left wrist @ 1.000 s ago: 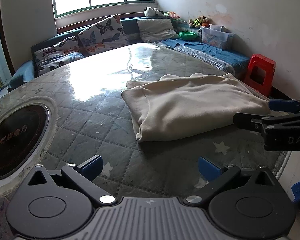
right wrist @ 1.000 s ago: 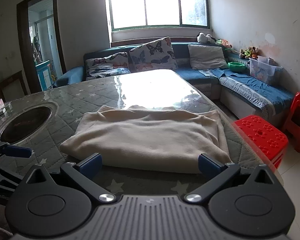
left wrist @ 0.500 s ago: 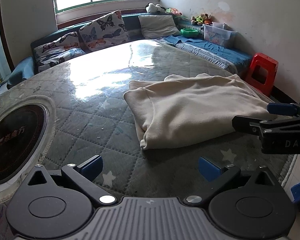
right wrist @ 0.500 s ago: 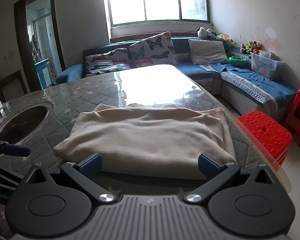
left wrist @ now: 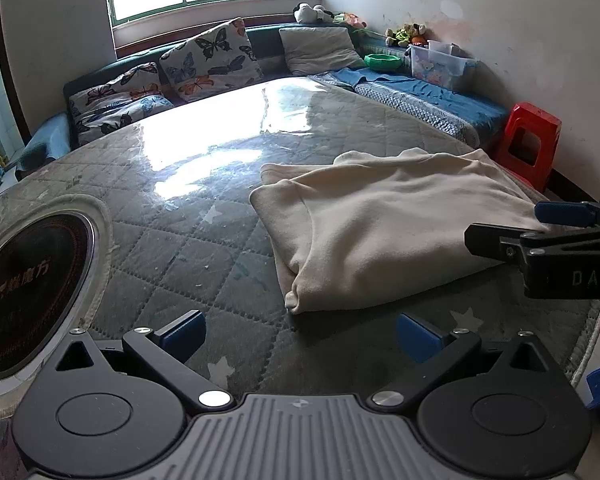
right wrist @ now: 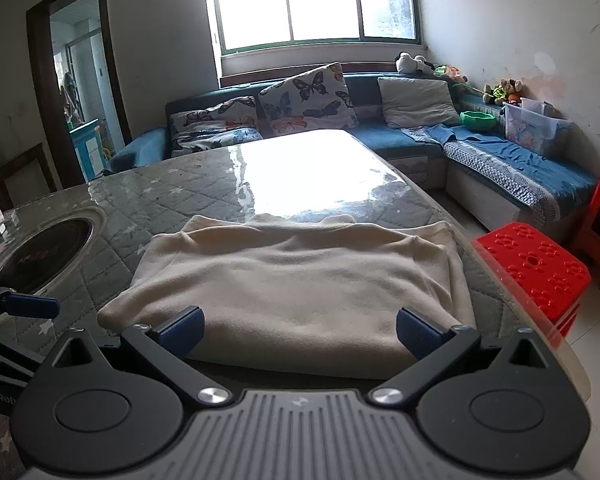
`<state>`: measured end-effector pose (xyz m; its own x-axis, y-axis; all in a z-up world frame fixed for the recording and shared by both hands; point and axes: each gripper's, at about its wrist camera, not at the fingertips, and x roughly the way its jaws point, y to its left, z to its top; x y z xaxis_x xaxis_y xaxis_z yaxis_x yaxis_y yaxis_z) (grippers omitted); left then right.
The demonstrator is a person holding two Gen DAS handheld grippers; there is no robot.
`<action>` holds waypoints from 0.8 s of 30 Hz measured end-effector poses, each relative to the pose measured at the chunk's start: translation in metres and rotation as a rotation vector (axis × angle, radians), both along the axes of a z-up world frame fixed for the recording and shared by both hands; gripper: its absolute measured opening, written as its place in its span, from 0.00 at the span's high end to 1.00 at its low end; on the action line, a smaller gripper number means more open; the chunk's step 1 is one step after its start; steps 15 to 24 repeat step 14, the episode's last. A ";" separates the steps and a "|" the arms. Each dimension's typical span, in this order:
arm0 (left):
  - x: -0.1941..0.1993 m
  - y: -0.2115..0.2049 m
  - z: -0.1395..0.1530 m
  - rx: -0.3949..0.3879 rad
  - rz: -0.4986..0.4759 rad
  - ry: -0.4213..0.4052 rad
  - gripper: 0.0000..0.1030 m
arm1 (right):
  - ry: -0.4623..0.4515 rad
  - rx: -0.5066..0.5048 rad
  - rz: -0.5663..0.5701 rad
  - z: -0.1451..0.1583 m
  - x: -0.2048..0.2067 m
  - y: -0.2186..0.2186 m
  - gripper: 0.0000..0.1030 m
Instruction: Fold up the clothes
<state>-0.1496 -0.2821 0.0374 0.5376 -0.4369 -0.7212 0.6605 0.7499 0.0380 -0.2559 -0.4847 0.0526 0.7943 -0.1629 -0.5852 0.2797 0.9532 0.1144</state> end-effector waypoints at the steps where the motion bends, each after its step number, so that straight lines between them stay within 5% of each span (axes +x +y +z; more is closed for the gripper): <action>1: 0.000 0.000 0.000 0.000 0.002 0.000 0.00 | 0.002 0.000 0.000 0.000 0.001 -0.001 0.00; 24: 0.002 -0.004 0.001 0.006 -0.004 0.007 0.00 | 0.007 0.011 0.000 -0.003 0.003 -0.004 0.00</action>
